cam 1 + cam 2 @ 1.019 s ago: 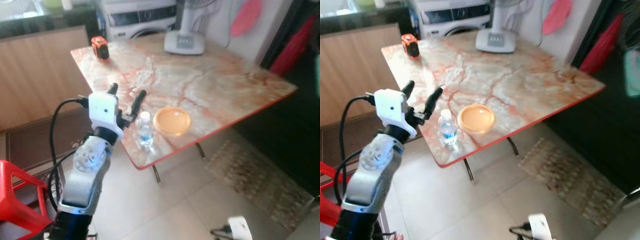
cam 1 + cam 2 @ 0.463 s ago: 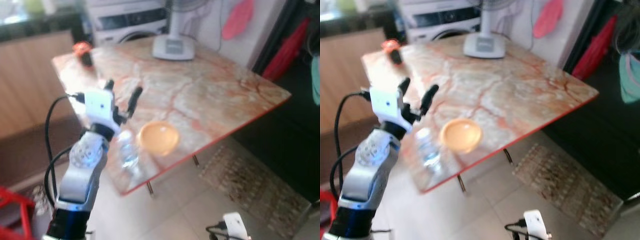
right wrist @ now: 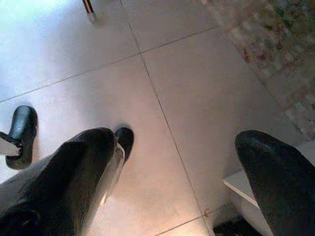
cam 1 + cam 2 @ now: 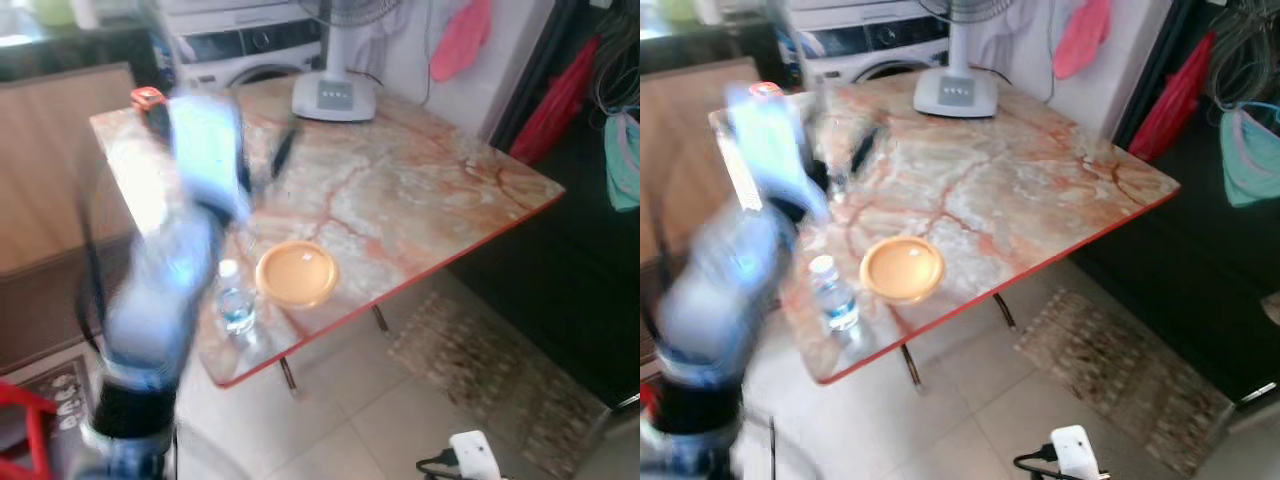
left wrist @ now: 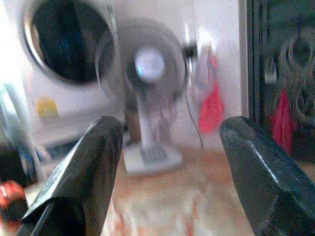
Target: Restocking fridge
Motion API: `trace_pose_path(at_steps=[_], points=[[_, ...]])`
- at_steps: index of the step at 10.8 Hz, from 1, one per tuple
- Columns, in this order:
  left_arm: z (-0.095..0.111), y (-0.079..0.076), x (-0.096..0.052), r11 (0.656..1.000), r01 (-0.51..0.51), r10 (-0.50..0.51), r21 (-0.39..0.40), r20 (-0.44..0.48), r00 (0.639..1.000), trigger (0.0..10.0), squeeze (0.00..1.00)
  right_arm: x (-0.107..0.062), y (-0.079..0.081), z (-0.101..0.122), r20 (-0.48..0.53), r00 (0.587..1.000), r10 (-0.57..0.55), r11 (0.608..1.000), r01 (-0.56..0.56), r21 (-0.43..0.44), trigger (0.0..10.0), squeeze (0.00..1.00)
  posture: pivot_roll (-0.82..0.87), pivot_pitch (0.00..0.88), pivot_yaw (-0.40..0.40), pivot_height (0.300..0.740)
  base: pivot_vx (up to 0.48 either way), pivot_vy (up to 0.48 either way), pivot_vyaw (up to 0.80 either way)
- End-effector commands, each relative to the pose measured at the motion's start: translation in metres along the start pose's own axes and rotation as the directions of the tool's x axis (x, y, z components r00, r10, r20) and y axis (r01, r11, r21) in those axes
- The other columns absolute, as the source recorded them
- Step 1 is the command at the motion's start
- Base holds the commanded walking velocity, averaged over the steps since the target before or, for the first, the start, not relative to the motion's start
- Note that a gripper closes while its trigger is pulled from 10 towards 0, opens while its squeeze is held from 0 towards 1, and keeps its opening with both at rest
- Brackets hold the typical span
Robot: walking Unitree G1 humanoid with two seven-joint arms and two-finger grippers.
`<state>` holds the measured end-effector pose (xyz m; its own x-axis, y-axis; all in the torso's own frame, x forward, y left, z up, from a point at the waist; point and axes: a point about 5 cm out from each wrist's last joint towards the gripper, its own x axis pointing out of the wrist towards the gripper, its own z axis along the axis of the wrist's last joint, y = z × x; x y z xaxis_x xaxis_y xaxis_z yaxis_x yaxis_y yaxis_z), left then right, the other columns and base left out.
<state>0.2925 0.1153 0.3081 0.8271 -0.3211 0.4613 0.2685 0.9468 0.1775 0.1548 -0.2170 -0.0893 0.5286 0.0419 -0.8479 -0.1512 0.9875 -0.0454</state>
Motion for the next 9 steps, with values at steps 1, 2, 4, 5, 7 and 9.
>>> trace_pose_path(at_steps=[1, 2, 4, 5, 7, 9], points=[[0.002, -0.001, 0.004, 0.998, 0.016, -0.022, -0.058, -0.109, 0.994, 10.0, 0.0, -0.001, -0.002, -0.002, -0.014, 1.0, -0.003, 1.0, 0.003, -0.008, 10.0, 0.0, 0.11, 0.032, -0.06, 0.74, 0.0, 0.0, 0.0], [-0.009, 0.0, -0.001, 0.994, 0.036, -0.068, -0.101, -0.333, 0.941, 10.0, 0.0, 0.0, -0.001, -0.001, -0.028, 1.0, 0.006, 0.999, -0.008, -0.047, 10.0, 0.0, 0.11, 0.028, -0.055, 0.74, 0.0, 0.0, 0.0], [-0.02, 0.0, -0.009, 0.993, 0.033, -0.082, -0.113, -0.463, 0.883, 10.0, 0.0, 0.0, -0.001, -0.001, -0.035, 0.999, 0.01, 0.999, -0.012, -0.052, 10.0, 0.0, 0.11, 0.02, -0.054, 0.74, 0.0, 0.0, 0.0], [-0.03, 0.005, -0.015, 0.989, -0.026, -0.059, -0.143, -0.555, 0.83, 10.0, 0.0, 0.0, 0.0, -0.002, -0.044, 0.999, 0.015, 0.998, -0.017, -0.063, 10.0, 0.0, 0.12, 0.018, -0.057, 0.74, 0.0, 0.0, 0.0], [-0.037, 0.007, -0.031, 0.991, 0.028, -0.11, -0.13, -0.684, 0.721, 10.0, 0.0, 0.0, -0.001, -0.003, -0.058, 0.998, 0.015, 0.997, -0.019, -0.072, 10.0, 0.0, 0.12, 0.019, -0.057, 0.74, 0.0, 0.0, 0.0], [-0.042, 0.012, -0.04, 0.991, 0.066, -0.13, -0.116, -0.727, 0.674, 10.0, 0.0, 0.0, -0.002, -0.003, -0.068, 0.998, 0.018, 0.996, -0.024, -0.087, 10.0, 0.0, 0.12, 0.017, -0.058, 0.74, 0.0, 0.0, 0.0]])
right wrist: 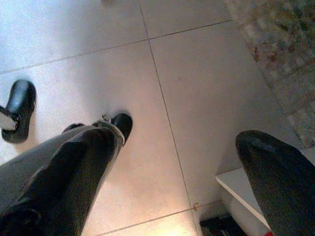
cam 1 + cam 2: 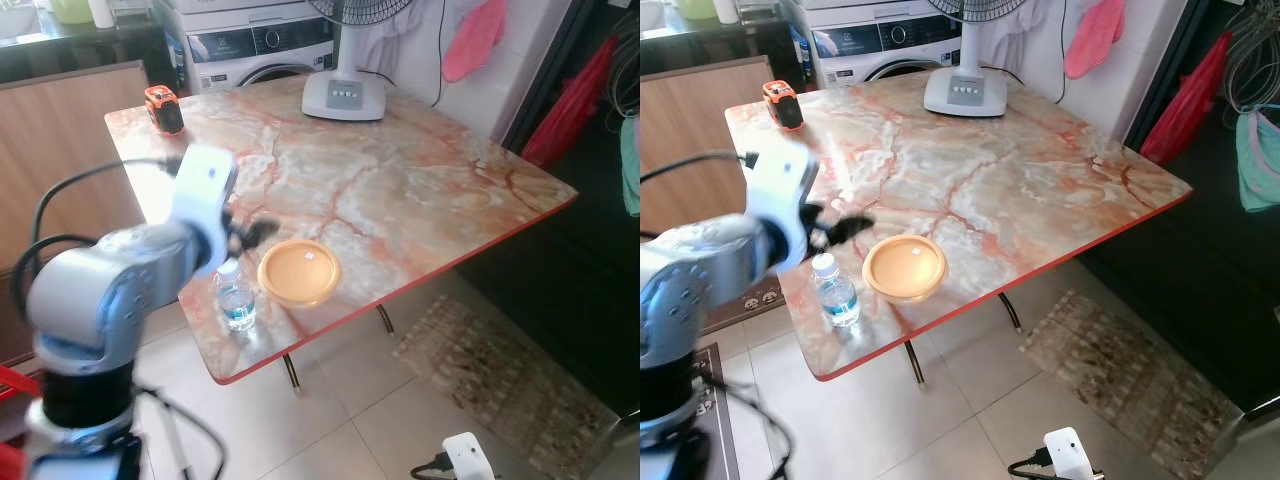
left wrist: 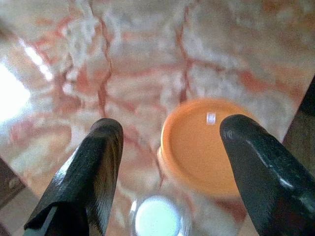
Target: Restocking fridge
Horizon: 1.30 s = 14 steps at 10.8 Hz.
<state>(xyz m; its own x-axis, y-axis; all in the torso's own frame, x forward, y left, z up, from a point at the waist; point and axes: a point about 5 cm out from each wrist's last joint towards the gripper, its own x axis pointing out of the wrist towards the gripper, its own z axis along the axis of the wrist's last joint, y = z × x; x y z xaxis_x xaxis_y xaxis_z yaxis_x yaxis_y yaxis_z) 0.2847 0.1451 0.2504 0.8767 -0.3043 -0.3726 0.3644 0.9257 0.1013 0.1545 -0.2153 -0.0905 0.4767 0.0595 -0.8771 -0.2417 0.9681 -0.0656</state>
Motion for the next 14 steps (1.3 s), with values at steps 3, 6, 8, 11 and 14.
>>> trace_pose_path(at_steps=[3, 6, 8, 11, 14], points=[[-0.015, -0.005, -0.005, 0.997, 0.037, -0.03, 0.063, -0.103, 0.994, 10.0, 0.0, -0.001, -0.004, -0.002, -0.018, 1.0, 0.0, 1.0, 0.0, -0.022, 10.0, 0.0, 0.12, 0.026, -0.065, 0.74, 0.0, 0.0, 0.0], [-0.018, -0.007, -0.003, 0.997, 0.049, -0.041, 0.064, -0.112, 0.993, 10.0, 0.0, -0.001, -0.005, -0.001, -0.019, 1.0, 0.004, 0.999, -0.005, -0.035, 10.0, 0.0, 0.11, 0.03, -0.068, 0.74, 0.0, 0.0, 0.0], [-0.019, -0.004, -0.004, 0.997, 0.028, -0.019, 0.07, -0.125, 0.992, 10.0, 0.0, -0.001, -0.005, -0.001, -0.022, 1.0, 0.013, 0.999, -0.013, -0.042, 10.0, 0.0, 0.11, 0.031, -0.068, 0.74, 0.0, 0.0, 0.0], [-0.023, 0.005, -0.012, 0.997, 0.008, 0.004, 0.08, -0.154, 0.988, 10.0, 0.0, -0.001, -0.005, -0.001, -0.026, 1.0, 0.016, 0.999, -0.017, -0.048, 10.0, 0.0, 0.12, 0.033, -0.069, 0.74, 0.0, 0.0, 0.0], [-0.027, 0.006, -0.01, 0.996, 0.006, 0.01, 0.093, -0.169, 0.985, 10.0, 0.0, -0.002, -0.006, -0.001, -0.023, 1.0, 0.018, 0.998, -0.019, -0.051, 10.0, 0.0, 0.11, 0.034, -0.071, 0.74, 0.0, 0.0, 0.0]])
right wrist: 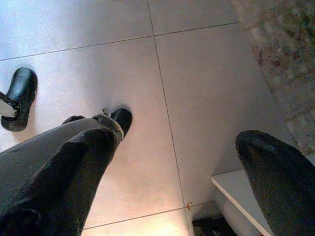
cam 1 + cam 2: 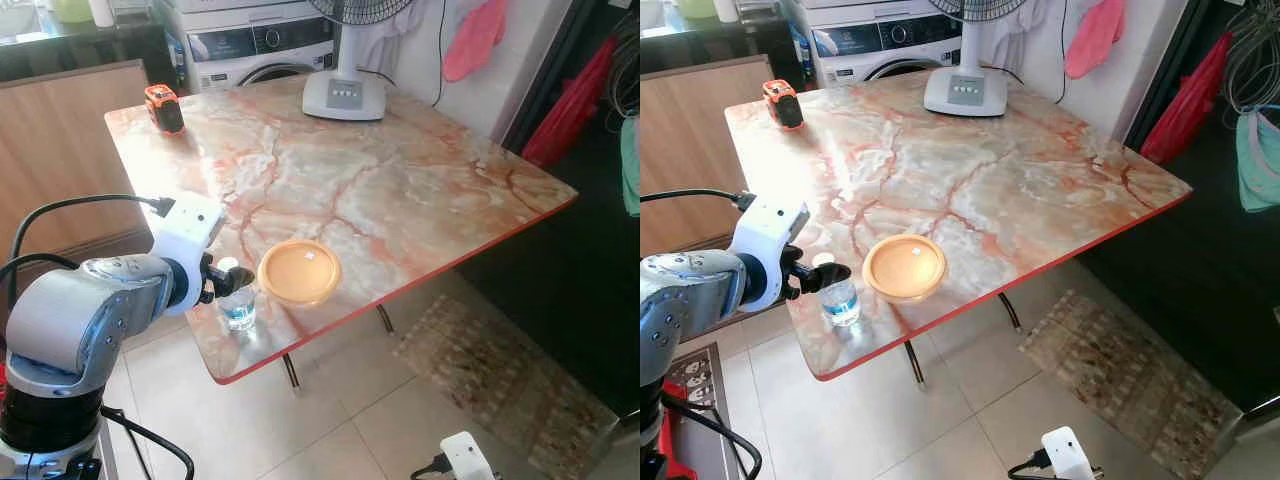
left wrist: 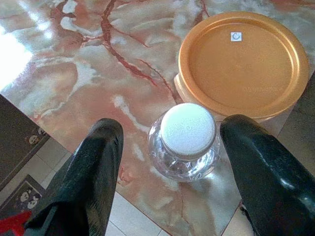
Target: Restocking fridge
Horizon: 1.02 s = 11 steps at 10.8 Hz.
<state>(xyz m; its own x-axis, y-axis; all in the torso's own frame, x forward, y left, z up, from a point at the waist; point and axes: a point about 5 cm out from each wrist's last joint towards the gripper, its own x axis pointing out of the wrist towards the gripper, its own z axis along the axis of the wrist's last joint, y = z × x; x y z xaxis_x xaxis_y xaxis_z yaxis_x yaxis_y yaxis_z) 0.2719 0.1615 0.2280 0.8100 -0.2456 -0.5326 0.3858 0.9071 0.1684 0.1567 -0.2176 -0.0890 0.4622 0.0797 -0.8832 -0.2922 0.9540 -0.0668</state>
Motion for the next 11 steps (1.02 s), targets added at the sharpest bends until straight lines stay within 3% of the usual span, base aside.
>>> trace_pose_path(at_steps=[1, 3, 8, 9, 10, 11], points=[[0.0009, -0.0029, -0.0011, 1.0, 0.013, -0.013, 0.01, 0.02, 1.0, 10.0, 0.0, -0.0013, -0.0035, -0.0028, -0.013, 1.0, -0.004, 1.0, 0.004, -0.005, 10.0, 0.0, 0.11, 0.033, -0.073, 0.74, 0.0, 0.0, 0.0], [-0.0031, -0.0067, 0.0046, 0.998, 0.043, -0.042, -0.036, 0.031, 0.999, 10.0, 0.0, -0.0014, -0.0027, -0.0018, -0.001, 1.0, 0.022, 1.0, -0.022, -0.003, 10.0, 0.0, 0.1, 0.037, -0.079, 0.74, 0.0, 0.0, 0.0], [-0.0053, 0.0005, 0.0043, 0.999, -0.003, 0.004, -0.047, 0.027, 1.0, 10.0, 0.0, -0.0016, -0.0042, -0.0025, -0.015, 1.0, 0.016, 1.0, -0.016, -0.006, 10.0, 0.0, 0.11, 0.033, -0.081, 0.74, 0.0, 0.0, 0.0], [-0.0056, 0.0005, 0.005, 0.999, -0.005, 0.007, -0.047, 0.027, 1.0, 8.7, 0.0, -0.0016, -0.0042, -0.0024, -0.014, 1.0, 0.016, 1.0, -0.016, -0.004, 10.0, 0.0, 0.1, 0.034, -0.08, 0.74, 0.0, 0.0, 0.0], [-0.0058, -0.0002, 0.0058, 0.999, -0.004, 0.006, -0.049, 0.027, 1.0, 3.1, 0.0, -0.0017, -0.0043, -0.0025, -0.014, 1.0, 0.017, 1.0, -0.017, -0.003, 10.0, 0.0, 0.1, 0.034, -0.08, 0.74, 0.0, 0.0, 0.0], [-0.0058, -0.0007, 0.006, 0.999, -0.003, 0.005, -0.048, 0.029, 1.0, 0.0, 0.0, -0.0017, -0.0044, -0.0026, -0.015, 1.0, 0.018, 1.0, -0.018, -0.003, 10.0, 0.0, 0.1, 0.034, -0.08, 0.74, 0.0, 0.0, 0.0]])
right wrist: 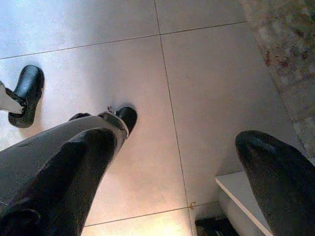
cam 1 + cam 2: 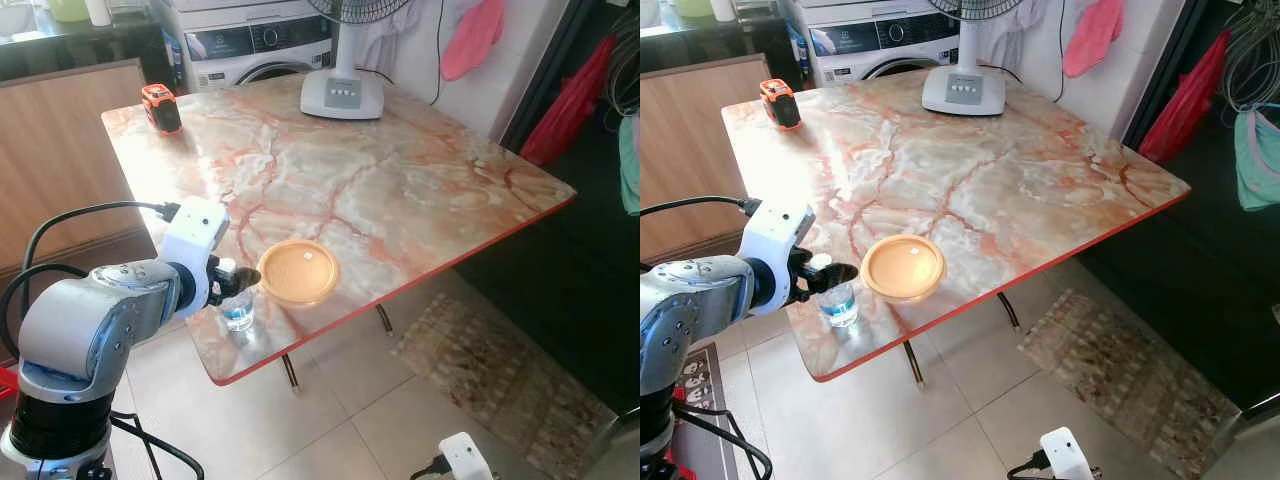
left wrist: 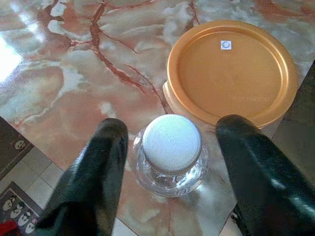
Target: Restocking fridge
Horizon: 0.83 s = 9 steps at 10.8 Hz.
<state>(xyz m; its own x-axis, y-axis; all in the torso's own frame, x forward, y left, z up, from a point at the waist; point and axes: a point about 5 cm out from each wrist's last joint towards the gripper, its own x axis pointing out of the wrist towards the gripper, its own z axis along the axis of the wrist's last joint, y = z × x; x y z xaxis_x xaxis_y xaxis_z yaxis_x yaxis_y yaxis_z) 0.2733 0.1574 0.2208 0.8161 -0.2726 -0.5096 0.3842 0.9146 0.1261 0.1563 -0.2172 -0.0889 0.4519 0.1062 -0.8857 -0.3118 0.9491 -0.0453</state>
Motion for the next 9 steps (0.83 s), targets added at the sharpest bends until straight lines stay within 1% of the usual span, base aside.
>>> trace_pose_path(at_steps=[1, 6, 9], points=[[-0.0017, 0.0036, -0.0003, 1.0, -0.022, 0.022, -0.01, -0.001, 1.0, 0.0, 0.0, -0.0016, -0.0049, -0.0027, -0.016, 1.0, -0.008, 1.0, 0.008, 0.001, 10.0, 0.0, 0.11, 0.033, -0.082, 0.74, 0.0, 0.0, 0.0], [-0.0027, -0.0008, -0.0007, 1.0, 0.003, -0.003, -0.003, -0.01, 1.0, 0.0, 0.0, -0.0018, -0.005, -0.004, -0.035, 0.999, 0.002, 1.0, -0.002, -0.008, 10.0, 0.0, 0.11, 0.033, -0.081, 0.74, 0.0, 0.0, 0.0], [-0.0069, -0.0033, 0.0004, 1.0, 0.012, -0.012, -0.005, -0.023, 1.0, 0.0, 0.0, -0.0018, -0.0046, -0.0042, -0.039, 0.999, 0.008, 1.0, -0.009, -0.014, 10.0, 0.0, 0.1, 0.039, -0.081, 0.74, 0.0, 0.0, 0.0]])
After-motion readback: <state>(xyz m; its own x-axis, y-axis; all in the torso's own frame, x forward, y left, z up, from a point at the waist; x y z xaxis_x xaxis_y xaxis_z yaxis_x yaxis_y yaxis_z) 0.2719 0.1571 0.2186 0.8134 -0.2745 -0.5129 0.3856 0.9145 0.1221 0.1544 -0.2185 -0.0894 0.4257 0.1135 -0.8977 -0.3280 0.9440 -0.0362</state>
